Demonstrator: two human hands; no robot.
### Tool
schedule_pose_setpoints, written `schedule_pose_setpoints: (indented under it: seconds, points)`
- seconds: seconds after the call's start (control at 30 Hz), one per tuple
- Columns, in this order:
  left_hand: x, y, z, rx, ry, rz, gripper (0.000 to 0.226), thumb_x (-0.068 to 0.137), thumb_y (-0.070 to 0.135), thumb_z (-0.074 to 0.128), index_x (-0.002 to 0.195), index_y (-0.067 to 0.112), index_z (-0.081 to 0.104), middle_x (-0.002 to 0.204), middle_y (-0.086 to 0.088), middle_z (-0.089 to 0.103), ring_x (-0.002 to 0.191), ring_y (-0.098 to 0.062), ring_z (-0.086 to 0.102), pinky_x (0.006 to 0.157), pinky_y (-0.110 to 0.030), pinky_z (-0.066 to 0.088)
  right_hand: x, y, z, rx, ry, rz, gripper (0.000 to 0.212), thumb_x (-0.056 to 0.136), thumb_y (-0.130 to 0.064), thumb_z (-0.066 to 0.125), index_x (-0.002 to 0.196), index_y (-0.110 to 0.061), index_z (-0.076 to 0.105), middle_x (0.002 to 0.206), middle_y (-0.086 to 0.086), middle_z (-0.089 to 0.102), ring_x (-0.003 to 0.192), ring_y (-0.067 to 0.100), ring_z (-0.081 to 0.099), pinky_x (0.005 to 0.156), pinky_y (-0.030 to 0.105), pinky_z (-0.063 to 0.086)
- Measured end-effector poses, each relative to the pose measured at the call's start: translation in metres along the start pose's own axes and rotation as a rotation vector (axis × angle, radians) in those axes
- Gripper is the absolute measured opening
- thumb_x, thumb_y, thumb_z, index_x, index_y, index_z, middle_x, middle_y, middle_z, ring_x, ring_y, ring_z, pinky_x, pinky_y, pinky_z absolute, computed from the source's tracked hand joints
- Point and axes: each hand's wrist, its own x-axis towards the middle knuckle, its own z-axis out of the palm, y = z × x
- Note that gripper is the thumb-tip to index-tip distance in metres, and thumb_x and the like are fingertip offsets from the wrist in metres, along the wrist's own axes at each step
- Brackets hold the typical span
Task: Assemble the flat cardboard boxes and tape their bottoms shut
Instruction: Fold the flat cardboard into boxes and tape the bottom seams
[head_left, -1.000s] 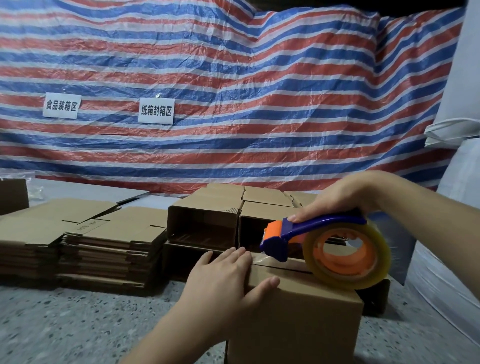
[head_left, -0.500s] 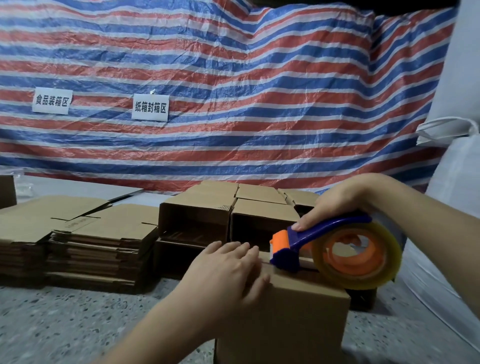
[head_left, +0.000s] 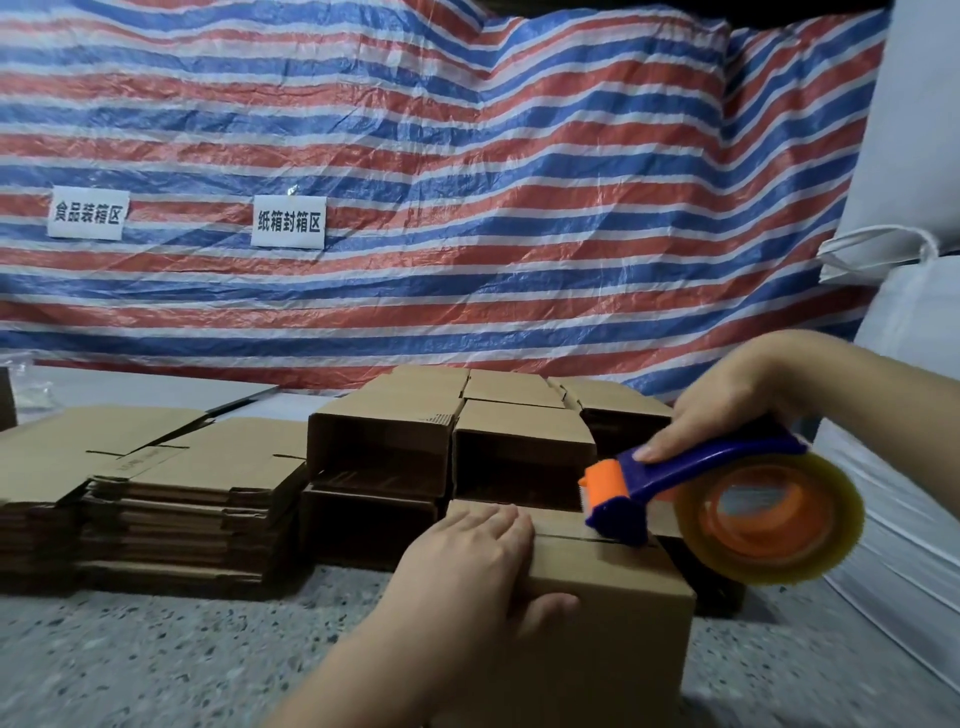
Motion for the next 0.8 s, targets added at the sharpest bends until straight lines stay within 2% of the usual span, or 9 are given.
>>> schedule_pose_setpoints:
  seconds: [0.1,0.2,0.33,0.37,0.4,0.47,0.53,0.7,0.8]
  points:
    - [-0.001,0.003,0.000,0.001,0.009,-0.002,0.080,0.092,0.072,0.030,0.155,0.024,0.023,0.160,0.007,0.026,0.147,-0.010,0.020,0.120,-0.025,0.009,-0.002,0.019,0.001,0.031,-0.012,0.022,0.093,0.051,-0.079,0.072,0.116,-0.013,0.068,0.099,0.007,0.077,0.088,0.018,0.073,0.081,0.029,0.057]
    - [0.000,0.007,-0.005,0.008,-0.030,-0.009,0.078,0.089,0.075,0.031,0.148,0.025,0.033,0.155,0.007,0.035,0.144,-0.011,0.027,0.119,-0.027,0.014,0.004,0.023,0.011,0.011,-0.034,0.036,0.086,0.059,-0.078,0.069,0.115,-0.014,0.068,0.097,0.007,0.076,0.086,0.019,0.072,0.082,0.030,0.056]
    - [0.011,0.015,-0.015,0.044,-0.084,-0.055,0.077,0.081,0.085,0.027,0.124,0.025,0.049,0.128,0.005,0.055,0.119,-0.015,0.050,0.103,-0.031,0.040,0.011,0.028,0.015,0.054,-0.028,0.024,0.089,0.058,-0.079,0.068,0.118,-0.014,0.067,0.098,0.006,0.076,0.084,0.017,0.073,0.076,0.026,0.057]
    - [0.017,0.019,-0.015,0.032,-0.094,-0.059,0.078,0.080,0.086,0.026,0.126,0.026,0.048,0.128,0.003,0.055,0.119,-0.016,0.050,0.102,-0.032,0.041,0.012,0.030,0.015,0.070,-0.031,0.022,0.090,0.057,-0.079,0.069,0.118,-0.014,0.067,0.097,0.006,0.076,0.083,0.017,0.072,0.073,0.025,0.057]
    - [0.024,0.023,-0.013,0.006,-0.117,-0.053,0.083,0.081,0.086,0.027,0.135,0.025,0.043,0.138,0.002,0.051,0.128,-0.018,0.046,0.106,-0.034,0.037,0.013,0.032,0.015,0.083,-0.040,0.016,0.090,0.056,-0.080,0.070,0.118,-0.013,0.067,0.096,0.006,0.076,0.083,0.017,0.072,0.072,0.025,0.057]
    - [0.034,0.034,-0.008,-0.033,-0.186,-0.017,0.096,0.082,0.084,0.027,0.154,0.022,0.020,0.160,0.000,0.027,0.147,-0.019,0.024,0.118,-0.036,0.019,0.016,0.035,0.016,0.108,-0.060,0.000,0.089,0.057,-0.080,0.071,0.115,-0.013,0.068,0.094,0.006,0.076,0.081,0.016,0.072,0.070,0.024,0.057]
    - [0.040,0.041,-0.001,-0.017,-0.234,0.015,0.099,0.084,0.083,0.024,0.157,0.019,0.009,0.164,-0.002,0.013,0.151,-0.020,0.012,0.120,-0.037,0.008,0.019,0.039,0.018,0.140,-0.079,-0.020,0.086,0.060,-0.080,0.071,0.115,-0.015,0.067,0.096,0.006,0.075,0.082,0.017,0.071,0.071,0.025,0.057]
    - [0.045,0.042,0.010,0.041,-0.263,0.015,0.100,0.082,0.082,0.019,0.157,0.016,0.008,0.164,-0.006,0.011,0.151,-0.022,0.009,0.121,-0.039,0.007,0.022,0.048,0.022,0.196,-0.115,-0.070,0.080,0.064,-0.079,0.068,0.115,-0.018,0.066,0.100,0.006,0.074,0.086,0.018,0.069,0.080,0.029,0.054]
    - [0.044,0.040,0.011,0.032,-0.241,0.027,0.101,0.081,0.083,0.018,0.157,0.017,0.010,0.164,-0.004,0.012,0.151,-0.021,0.010,0.121,-0.038,0.009,0.011,0.058,0.012,0.131,-0.113,-0.075,0.097,0.047,-0.084,0.075,0.115,-0.015,0.066,0.097,0.004,0.075,0.083,0.015,0.071,0.079,0.026,0.055]
